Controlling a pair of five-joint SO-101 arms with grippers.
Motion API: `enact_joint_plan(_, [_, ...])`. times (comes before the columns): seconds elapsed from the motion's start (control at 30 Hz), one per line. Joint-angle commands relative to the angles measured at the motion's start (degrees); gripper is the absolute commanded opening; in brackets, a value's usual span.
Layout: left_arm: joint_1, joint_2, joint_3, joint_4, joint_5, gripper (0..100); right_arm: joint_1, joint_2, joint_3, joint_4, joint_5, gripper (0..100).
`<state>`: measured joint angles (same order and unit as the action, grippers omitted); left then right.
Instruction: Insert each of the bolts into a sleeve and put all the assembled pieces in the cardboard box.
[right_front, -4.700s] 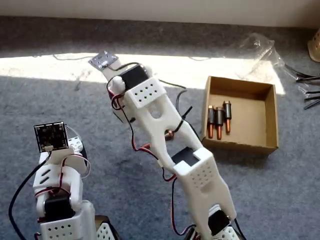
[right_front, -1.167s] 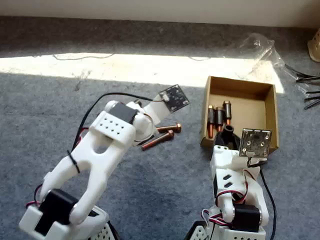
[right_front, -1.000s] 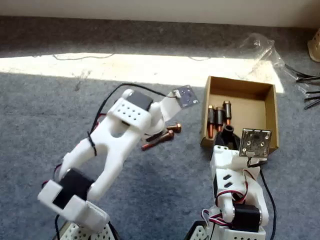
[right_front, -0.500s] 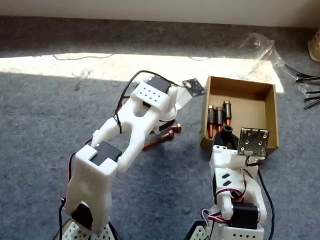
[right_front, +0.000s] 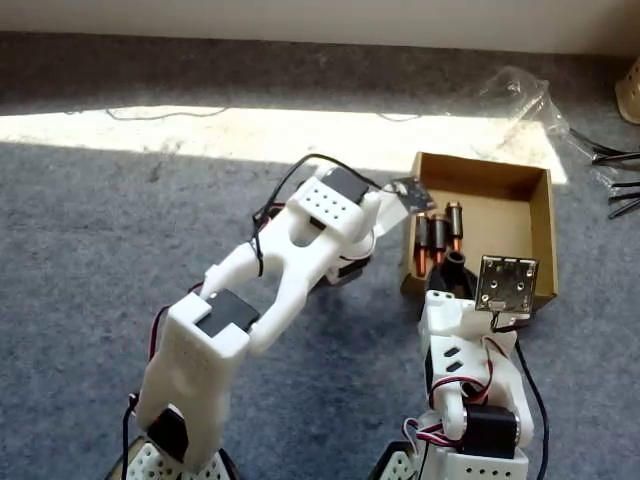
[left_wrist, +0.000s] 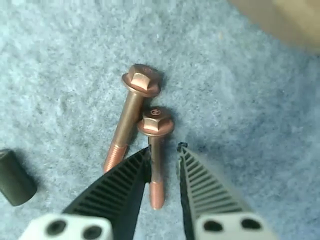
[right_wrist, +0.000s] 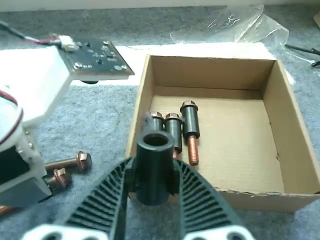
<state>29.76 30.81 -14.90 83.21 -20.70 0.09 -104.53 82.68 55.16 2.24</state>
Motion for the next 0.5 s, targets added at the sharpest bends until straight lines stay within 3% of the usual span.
enact_joint_plan(0.0, [-0.2, -0.7, -1.2, -2.9, 0.4, 10, 0.5, -0.7, -0.6, -2.1, -0.2, 0.4])
enact_joint_plan(0.1, [-0.1, -0.7, 0.7, -5.0, 0.4, 14, 0.4, -0.7, -0.6, -2.0, -0.2, 0.4])
enact_joint_plan(0.47, [-0.5, -0.6, 1.6, -6.9, 0.4, 13, 0.4, -0.7, -0.6, -2.0, -0.2, 0.4])
